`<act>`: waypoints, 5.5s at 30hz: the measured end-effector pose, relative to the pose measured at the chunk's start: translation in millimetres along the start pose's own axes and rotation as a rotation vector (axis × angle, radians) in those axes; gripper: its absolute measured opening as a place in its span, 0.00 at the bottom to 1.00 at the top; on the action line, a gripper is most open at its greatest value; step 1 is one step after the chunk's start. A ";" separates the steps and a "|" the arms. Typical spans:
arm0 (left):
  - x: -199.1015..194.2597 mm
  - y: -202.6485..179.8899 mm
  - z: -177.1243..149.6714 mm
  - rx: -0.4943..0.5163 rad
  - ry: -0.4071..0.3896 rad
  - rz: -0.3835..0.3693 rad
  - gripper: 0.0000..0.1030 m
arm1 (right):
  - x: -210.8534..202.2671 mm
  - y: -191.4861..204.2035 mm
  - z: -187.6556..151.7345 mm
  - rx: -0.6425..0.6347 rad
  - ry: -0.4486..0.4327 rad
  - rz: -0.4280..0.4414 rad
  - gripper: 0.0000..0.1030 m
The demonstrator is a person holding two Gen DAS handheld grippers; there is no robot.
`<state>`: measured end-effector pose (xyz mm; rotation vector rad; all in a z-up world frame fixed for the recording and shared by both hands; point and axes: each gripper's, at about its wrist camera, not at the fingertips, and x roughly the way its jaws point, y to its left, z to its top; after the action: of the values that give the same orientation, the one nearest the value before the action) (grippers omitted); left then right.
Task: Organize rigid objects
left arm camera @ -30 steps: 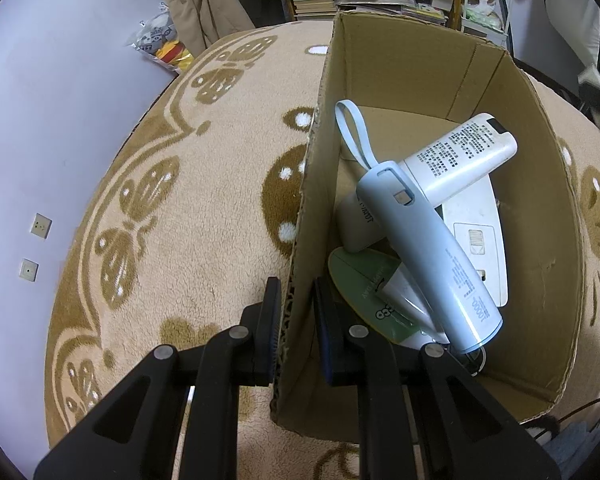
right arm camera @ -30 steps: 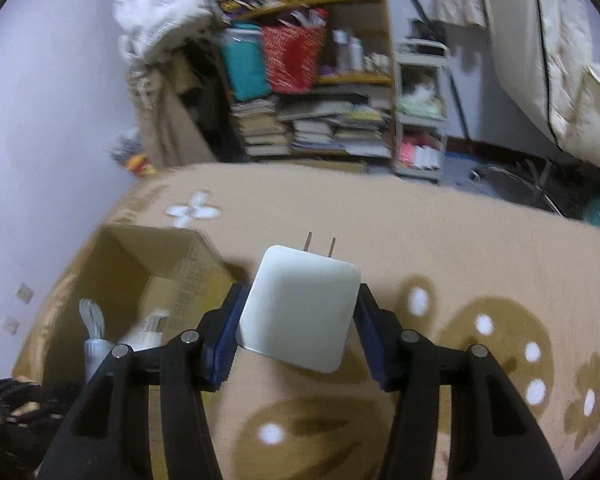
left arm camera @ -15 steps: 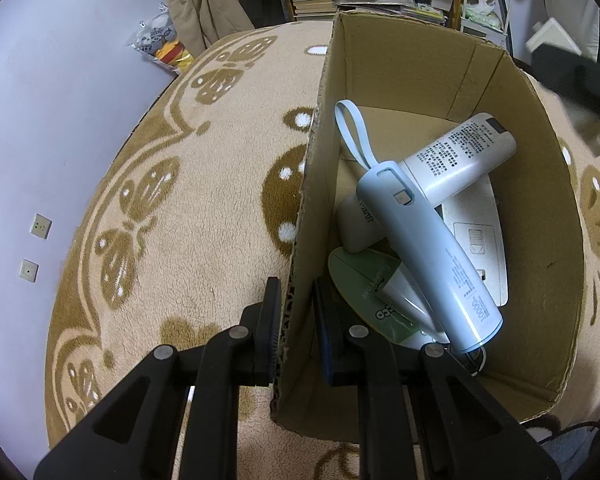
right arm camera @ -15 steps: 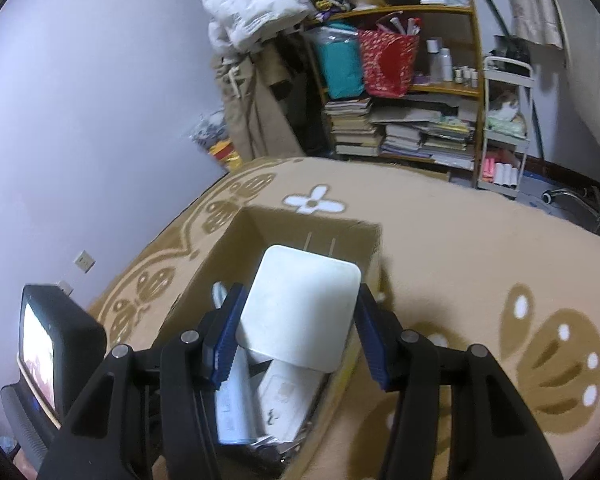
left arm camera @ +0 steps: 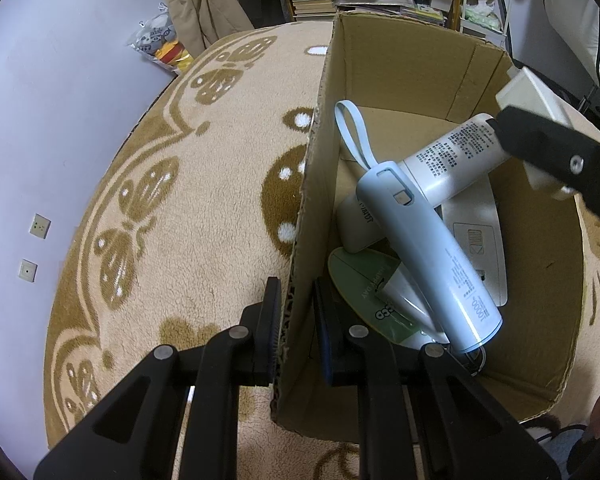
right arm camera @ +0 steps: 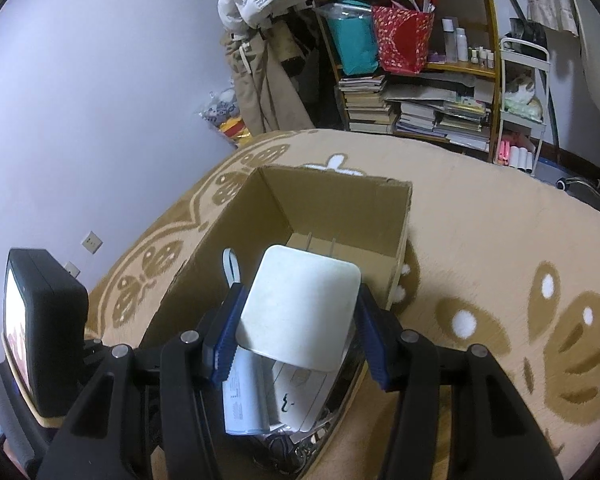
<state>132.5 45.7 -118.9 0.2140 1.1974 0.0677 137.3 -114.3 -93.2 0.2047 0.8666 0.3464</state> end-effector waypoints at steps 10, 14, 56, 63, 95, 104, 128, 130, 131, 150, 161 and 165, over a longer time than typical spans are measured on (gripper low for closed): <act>0.0 0.3 0.4 -0.003 0.000 -0.003 0.15 | 4.9 3.4 -6.3 -0.021 0.032 0.001 0.56; -0.3 0.1 -0.1 -0.003 -0.001 -0.004 0.15 | 4.5 2.6 -5.7 -0.021 0.034 -0.003 0.56; -82.2 -12.6 -19.6 0.085 -0.248 0.013 0.93 | -99.9 -42.0 -36.5 0.118 -0.036 -0.203 0.99; -108.6 -14.2 -27.4 0.079 -0.340 0.011 0.93 | -119.3 -46.0 -49.0 0.141 -0.089 -0.222 1.00; -183.5 -10.3 -81.7 -0.020 -0.589 -0.035 0.93 | -208.0 -44.8 -94.2 0.059 -0.328 -0.263 1.00; -179.3 -9.9 -83.4 -0.027 -0.586 -0.065 0.93 | -205.2 -47.1 -97.5 0.071 -0.333 -0.268 1.00; -177.1 -15.0 -85.0 0.001 -0.589 -0.072 0.93 | -200.8 -47.7 -102.2 0.059 -0.314 -0.273 1.00; -176.7 -14.5 -85.3 0.000 -0.589 -0.073 0.93 | -200.8 -47.7 -102.0 0.060 -0.314 -0.272 1.00; -176.7 -14.6 -85.1 0.001 -0.589 -0.072 0.93 | -200.9 -48.0 -101.9 0.060 -0.315 -0.272 1.00; -178.6 -14.0 -85.6 0.000 -0.592 -0.074 0.93 | -201.7 -50.0 -101.1 0.061 -0.312 -0.272 1.00; -178.5 -14.0 -85.4 0.000 -0.593 -0.075 0.93 | -202.5 -51.1 -100.3 0.058 -0.312 -0.271 1.00; -178.5 -14.0 -85.4 0.000 -0.592 -0.075 0.93 | -202.6 -51.5 -100.3 0.058 -0.310 -0.270 1.00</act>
<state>-12.8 13.5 12.2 0.1724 0.6147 -0.0591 -50.1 -235.0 -29.4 0.1868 0.5882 0.0343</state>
